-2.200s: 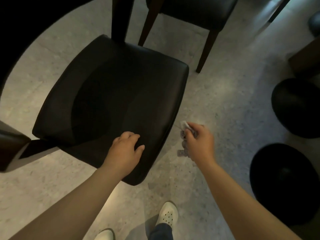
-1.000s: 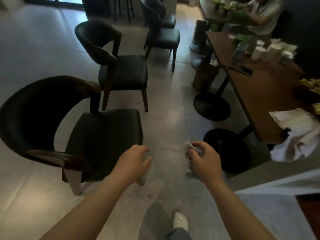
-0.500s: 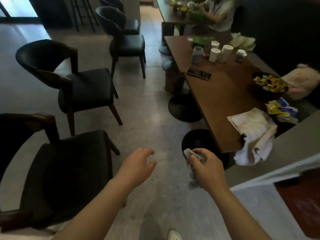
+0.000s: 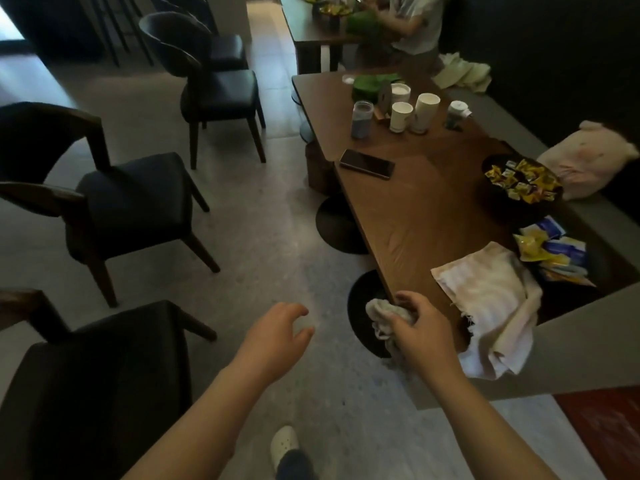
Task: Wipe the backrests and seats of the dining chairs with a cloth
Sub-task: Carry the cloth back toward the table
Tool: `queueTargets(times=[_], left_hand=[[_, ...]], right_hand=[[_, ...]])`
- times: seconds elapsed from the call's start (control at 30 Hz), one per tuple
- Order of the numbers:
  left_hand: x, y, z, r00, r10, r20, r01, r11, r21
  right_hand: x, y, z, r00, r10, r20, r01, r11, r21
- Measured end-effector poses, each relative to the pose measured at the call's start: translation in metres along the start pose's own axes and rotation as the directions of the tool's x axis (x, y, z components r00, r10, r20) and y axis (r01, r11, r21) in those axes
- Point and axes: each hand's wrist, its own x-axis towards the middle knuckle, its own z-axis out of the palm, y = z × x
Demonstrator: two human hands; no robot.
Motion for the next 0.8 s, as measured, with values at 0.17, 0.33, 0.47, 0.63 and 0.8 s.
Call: queueTargets(times=[0.17,0.33,0.47,0.63,0.8], left_hand=[[0.053,0.003,-0.018,0.999,0.039,0.034,-0.040,0.999,0.020],[0.092,0.013,-0.020,0.997,0.044,0.070,-0.047,0.998,0.038],[0.122,0.022,-0.020,0.997,0.015,0.075,-0.020,0.998,0.056],[0.155,0.043,-0.018,0.998,-0.034,0.058,0.031,0.998,0.050],[0.174,0.058,-0.008,0.993,-0.102,0.052,0.100,0.994,0.034]], right_hand=[[0.045,-0.009,-0.002,0.993,-0.028,-0.114,0.016,0.994,-0.108],[0.099,-0.003,-0.004,0.991,-0.050,-0.127,0.028,0.985,-0.170],[0.157,0.009,-0.010,0.992,-0.045,-0.122,0.012,0.967,-0.256],[0.229,0.014,-0.027,0.987,-0.062,-0.149,0.012,0.948,-0.317],[0.272,0.024,-0.035,1.000,0.006,0.021,0.003,0.912,-0.410]])
